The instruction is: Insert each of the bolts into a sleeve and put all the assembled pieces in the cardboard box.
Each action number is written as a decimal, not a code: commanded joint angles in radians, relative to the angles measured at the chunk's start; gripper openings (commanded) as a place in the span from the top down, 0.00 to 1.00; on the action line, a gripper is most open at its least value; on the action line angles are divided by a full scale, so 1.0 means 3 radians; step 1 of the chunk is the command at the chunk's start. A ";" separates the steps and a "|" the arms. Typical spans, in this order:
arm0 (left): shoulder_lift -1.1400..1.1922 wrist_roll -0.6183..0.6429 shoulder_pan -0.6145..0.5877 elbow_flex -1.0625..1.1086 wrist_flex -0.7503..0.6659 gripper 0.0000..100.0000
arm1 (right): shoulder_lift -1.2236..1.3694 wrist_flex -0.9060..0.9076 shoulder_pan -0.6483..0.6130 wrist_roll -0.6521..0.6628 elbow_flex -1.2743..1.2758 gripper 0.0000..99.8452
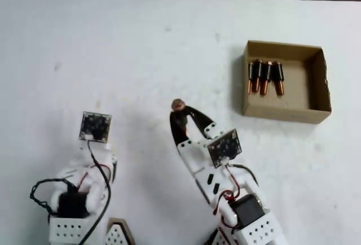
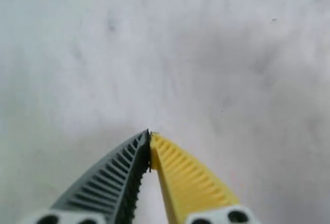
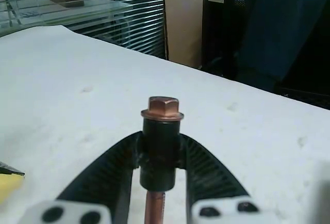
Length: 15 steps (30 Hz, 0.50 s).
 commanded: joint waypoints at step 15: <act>-0.0018 -0.0051 -0.0008 0.0056 0.0384 0.98 | -0.0033 0.0146 0.0023 -0.0010 0.0031 0.98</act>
